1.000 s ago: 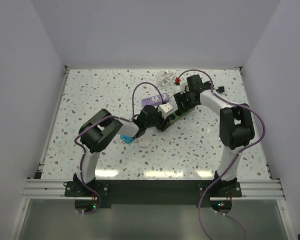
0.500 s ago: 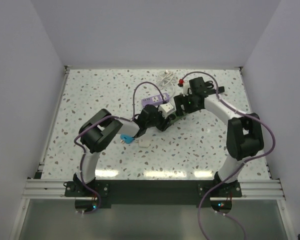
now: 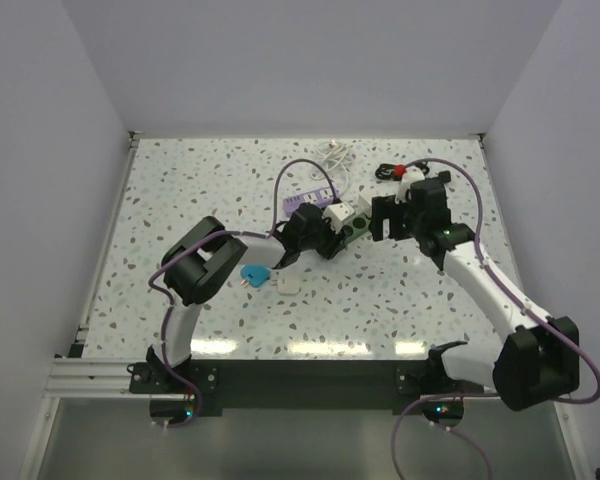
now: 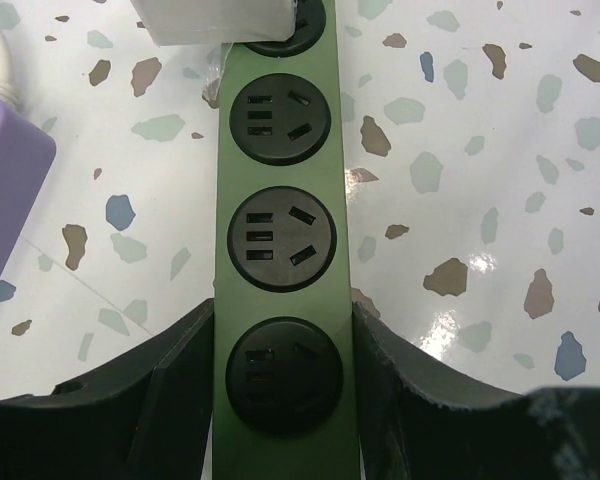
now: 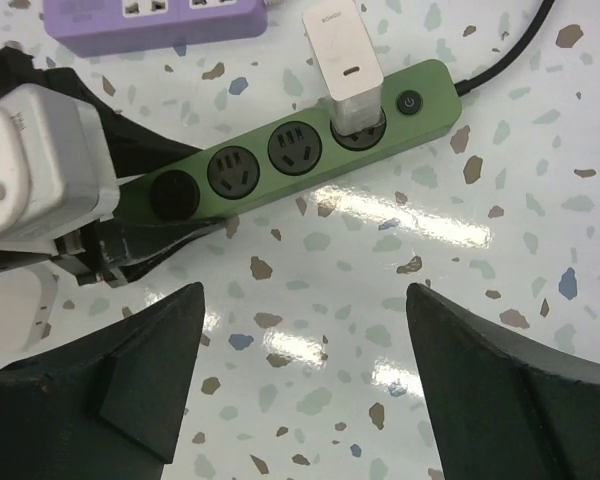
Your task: Insert the plug
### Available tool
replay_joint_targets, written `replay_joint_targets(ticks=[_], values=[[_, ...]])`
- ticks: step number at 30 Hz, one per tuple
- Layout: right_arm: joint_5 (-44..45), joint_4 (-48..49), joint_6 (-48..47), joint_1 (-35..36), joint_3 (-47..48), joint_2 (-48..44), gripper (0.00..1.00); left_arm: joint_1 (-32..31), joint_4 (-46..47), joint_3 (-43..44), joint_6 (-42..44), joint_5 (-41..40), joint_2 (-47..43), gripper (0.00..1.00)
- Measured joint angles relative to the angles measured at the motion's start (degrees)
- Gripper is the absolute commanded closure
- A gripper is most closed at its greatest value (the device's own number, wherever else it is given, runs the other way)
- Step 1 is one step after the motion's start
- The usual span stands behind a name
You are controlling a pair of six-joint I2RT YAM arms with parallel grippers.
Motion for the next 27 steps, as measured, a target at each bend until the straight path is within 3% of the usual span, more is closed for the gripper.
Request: replay_joint_targets(ticks=[3,4,6,7,13,19,27], values=[[-0.13,2.16,1.51,0.0,-4.09,-5.97,0.15,0.0,0.07,-0.07,0.26,-0.24,-0.02,0.82],[-0.28,2.84,1.99,0.0,-5.14,-7.91,0.15,-0.02,0.57,-0.39,0.31,-0.33,-0.07,0.65],[-0.9,4.35,2.8,0.02,-6.8,-11.1,0.15,-0.02,1.92,-1.25,0.28,-0.52,-0.26,0.48],[-1.36,4.96,3.17,0.02,-7.3,-12.31,0.15,-0.02,2.56,-1.81,0.28,-0.76,-0.48,0.27],[-3.02,7.65,4.52,0.35,-8.92,-15.37,0.15,1.2,2.91,-7.65,0.5,-5.49,-4.98,0.0],[-3.1,8.33,5.09,3.28,-9.81,-17.18,0.16,1.57,2.99,-15.52,0.5,-6.82,-14.05,0.0],[-7.04,17.35,3.32,14.53,-13.94,-13.11,0.16,1.62,3.74,-28.81,-3.85,-10.01,-35.5,0.0]])
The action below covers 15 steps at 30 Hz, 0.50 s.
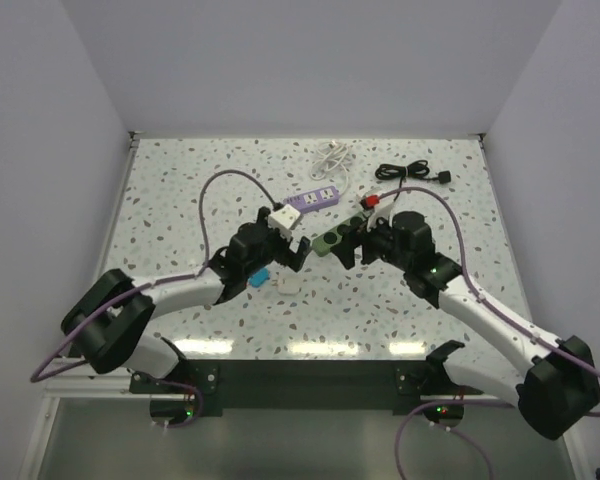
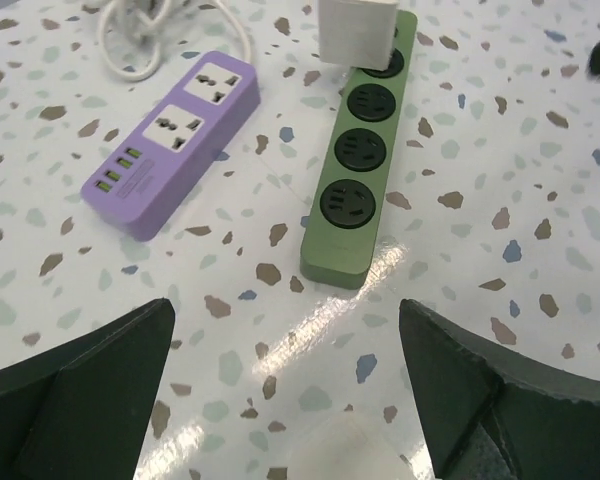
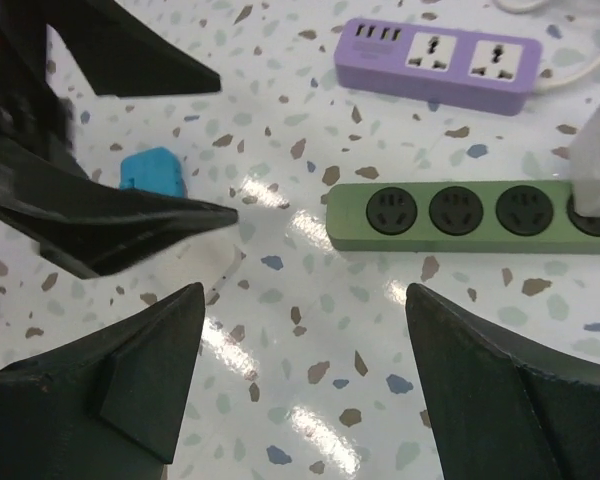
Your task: Insert the plug
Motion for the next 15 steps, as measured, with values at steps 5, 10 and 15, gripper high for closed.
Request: replay_joint_targets(ticks=[5,10,15], values=[[-5.51,6.29,-4.28,1.57,-2.58,9.88,0.16,1.92,-1.86,-7.85,-7.98,-5.99,-11.13,0.0],[-8.92,11.26,-10.36,6.99,-2.6,16.94,0.17,5.75,-5.03,-14.16,-15.41,-8.98,-19.43,0.0],[-10.62,14.23,-15.85,11.13,-2.1,23.67,0.17,8.41,-7.54,-16.7,-20.04,-8.83,-25.14,0.0]])
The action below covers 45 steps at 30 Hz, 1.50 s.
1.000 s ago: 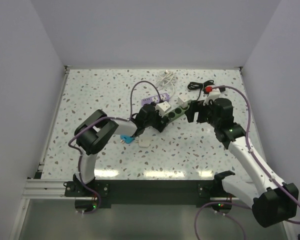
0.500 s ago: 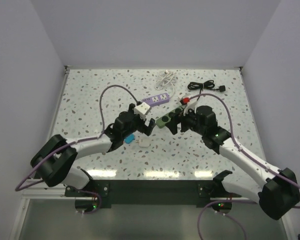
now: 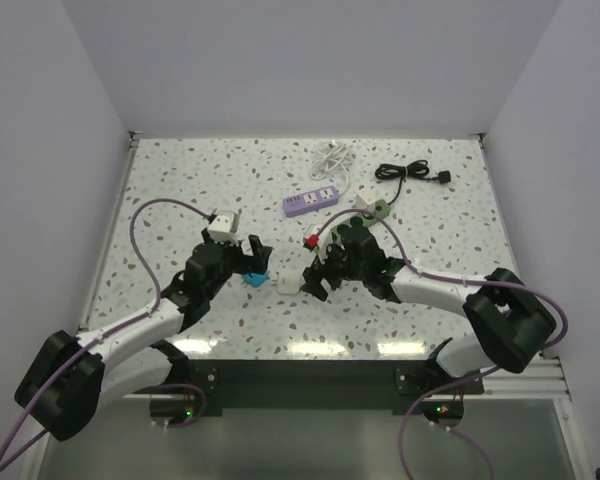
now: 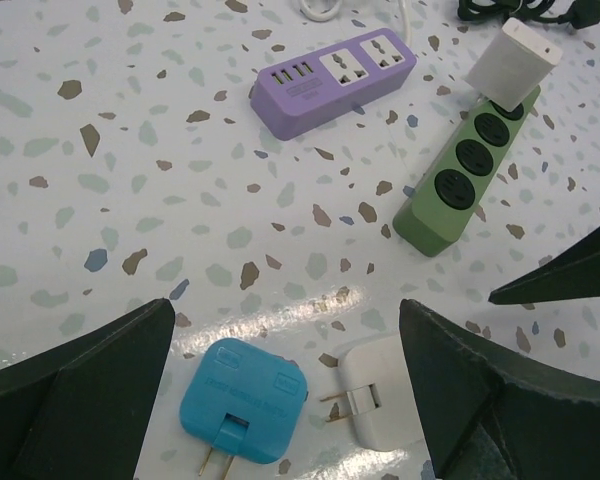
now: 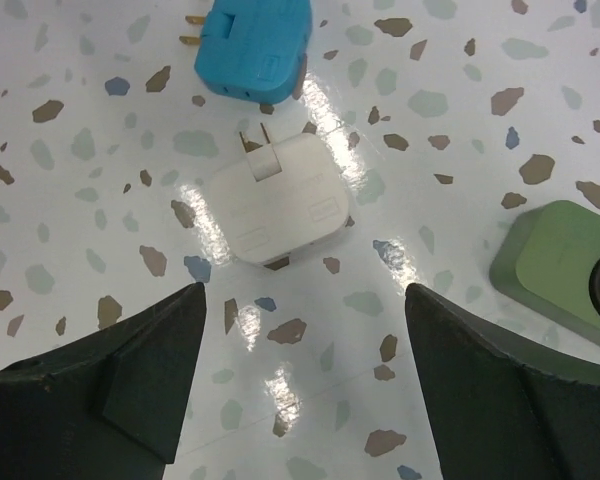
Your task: Insert the plug
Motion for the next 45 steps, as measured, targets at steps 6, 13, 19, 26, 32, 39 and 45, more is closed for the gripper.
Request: replay_joint_targets(ticks=[6,13,19,26,32,39,45], values=[[-1.03,2.89,-4.74,0.79,0.39,4.59,0.17,0.59,-1.49,-0.42,-2.69,2.89,-3.58,0.0],[-1.77,5.01,-8.57,2.1,1.84,9.49,0.17,0.76,-1.44,-1.11,-3.91,6.6,-5.62,0.0],[-1.95,6.97,-11.34,3.23,2.6,12.48,0.17,0.96,-1.44,-1.31,-4.11,8.74,-5.7,0.0],[-2.21,8.5,-13.49,4.07,4.37,16.9,0.17,0.98,-1.55,-1.31,-4.11,9.57,-6.08,0.0],[-3.26,10.08,-14.23,4.66,5.86,18.99,0.25,1.14,-1.73,-1.31,-4.11,9.86,-7.26,0.0],[-3.37,10.62,-15.19,4.9,6.75,19.89,0.78,1.51,-1.51,-1.97,-4.07,10.6,-7.91,0.0],[-0.22,7.89,-15.26,5.01,4.04,13.25,1.0,1.84,0.02,-3.96,-4.11,13.64,-8.28,0.13]])
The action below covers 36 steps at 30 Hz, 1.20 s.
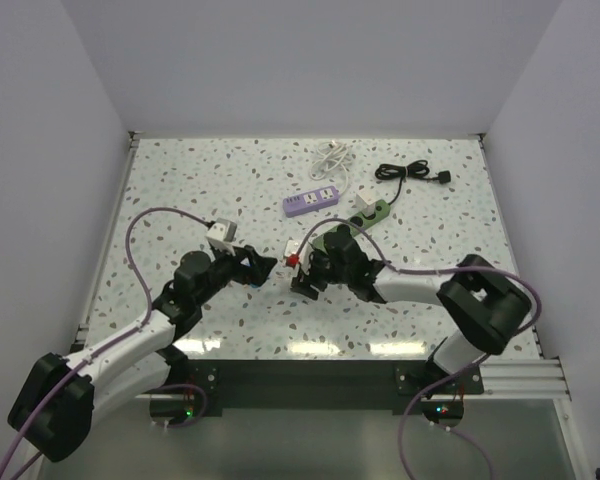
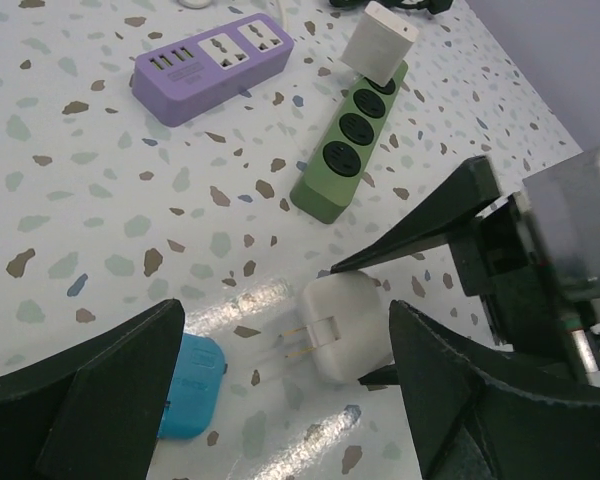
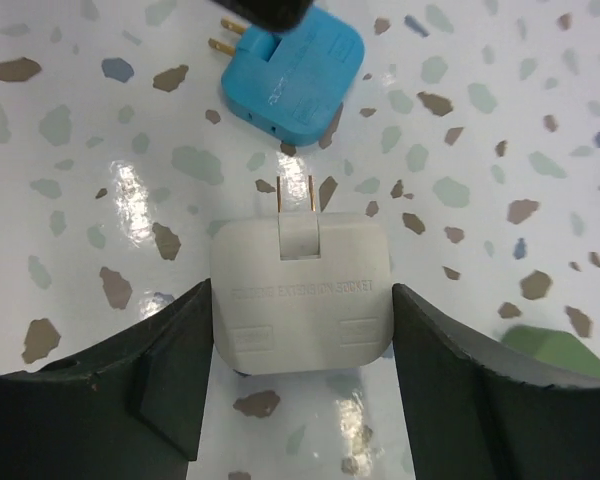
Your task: Insert the plug
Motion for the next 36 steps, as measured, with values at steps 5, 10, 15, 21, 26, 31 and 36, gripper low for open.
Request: replay_joint_targets(ticks=[5,10,15,21,26,31,36], values=[[1.92,-0.61,0.04,0.0,-3.72,-13.88,1.0,0.63,2.23,-0.07,0.31,3.78,1.25,0.09],[2.38,-0.63,0.02,0.26,-4.66,-21.33,1.0,0.76,4.28,-0.02,0.22,9.01,2.6,0.02],[3.13,-2.23,0.0,0.68,-5.18,-22.62,1.0,0.79,7.98,0.02,-1.38,15.21,3.1,0.0],[3.45,-3.85,-0.04,1.57,-5.42,-22.97,1.0,0.87,13.9,0.11,-4.35,20.28,7.58,0.0],[4.37,-4.09,-0.44,2.82,-5.75,-24.39,1.0,0.9,16.22,0.15,-6.14,22.01,12.24,0.0],[4.5,-4.44,-1.03,4.04,-6.03,-25.59,1.0,0.9,19.98,0.22,-7.74,24.11,14.53,0.1],[4.59,-4.61,-1.49,4.59,-6.36,-26.27,1.0,0.9,23.98,0.72,-9.66,27.78,16.46,0.28]])
